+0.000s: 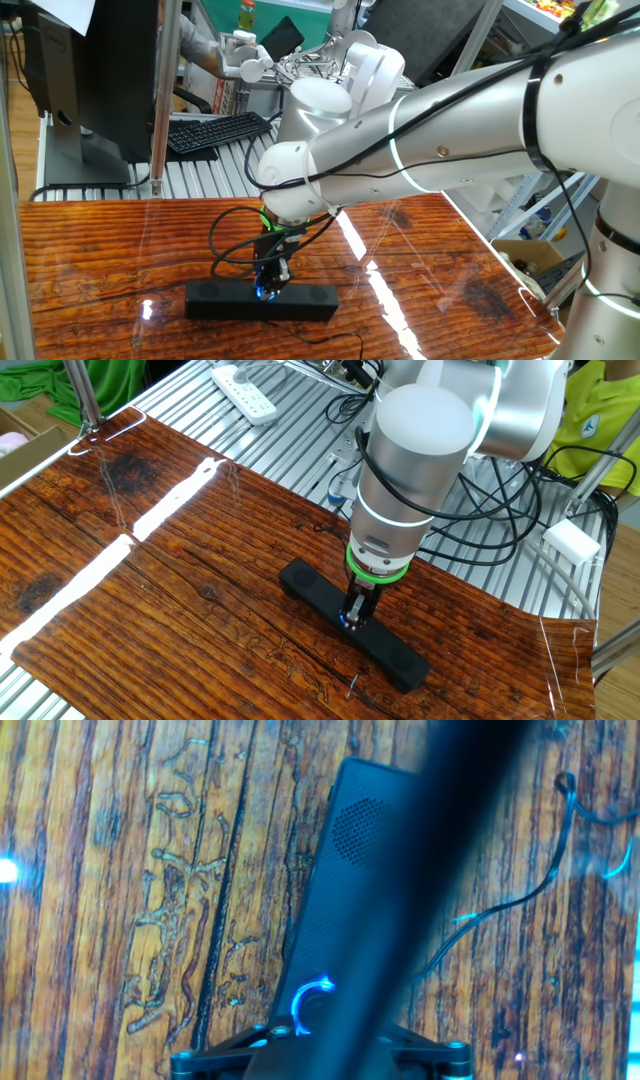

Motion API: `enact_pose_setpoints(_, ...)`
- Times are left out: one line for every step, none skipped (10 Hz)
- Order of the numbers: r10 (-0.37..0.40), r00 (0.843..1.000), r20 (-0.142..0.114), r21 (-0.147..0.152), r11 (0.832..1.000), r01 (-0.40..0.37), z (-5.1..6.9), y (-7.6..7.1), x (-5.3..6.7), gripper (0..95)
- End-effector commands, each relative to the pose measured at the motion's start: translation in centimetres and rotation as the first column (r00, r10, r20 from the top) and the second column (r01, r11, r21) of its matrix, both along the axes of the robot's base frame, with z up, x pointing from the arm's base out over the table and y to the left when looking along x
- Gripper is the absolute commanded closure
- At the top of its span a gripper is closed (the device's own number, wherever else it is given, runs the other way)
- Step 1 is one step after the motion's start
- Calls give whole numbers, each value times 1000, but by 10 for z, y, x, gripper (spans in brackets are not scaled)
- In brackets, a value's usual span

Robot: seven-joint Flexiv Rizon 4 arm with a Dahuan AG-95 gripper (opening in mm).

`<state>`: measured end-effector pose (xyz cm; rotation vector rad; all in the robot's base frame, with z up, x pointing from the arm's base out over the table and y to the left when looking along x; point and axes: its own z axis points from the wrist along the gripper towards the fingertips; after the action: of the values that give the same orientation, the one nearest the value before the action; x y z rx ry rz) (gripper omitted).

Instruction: Turn the knob to increase the volume of the speaker

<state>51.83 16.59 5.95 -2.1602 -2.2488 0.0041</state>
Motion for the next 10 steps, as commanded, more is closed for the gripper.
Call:
enact_pose_setpoints(-48,999,8,-1,999,48,-16,-1,-1,950)
enact_pose_setpoints(-68,998,11,1,998,68,-16,-1,-1,950)
enact_pose_setpoints(-80,997,13,2,997,80,-16,-1,-1,950)
enact_pose_setpoints(-89,996,15,4,996,89,-16,-1,-1,950)
enact_pose_setpoints(-106,994,14,8,994,106,-16,-1,-1,950)
enact_pose_setpoints(-121,993,13,12,993,121,-16,-1,-1,950)
enact_pose_setpoints(-130,991,13,12,992,130,-16,-1,-1,950)
enact_pose_setpoints(-143,990,12,17,990,143,-16,-1,-1,950)
enact_pose_setpoints(-154,988,11,20,988,154,-16,-1,-1,950)
enact_pose_setpoints(-163,987,10,23,986,163,-16,-1,-1,950)
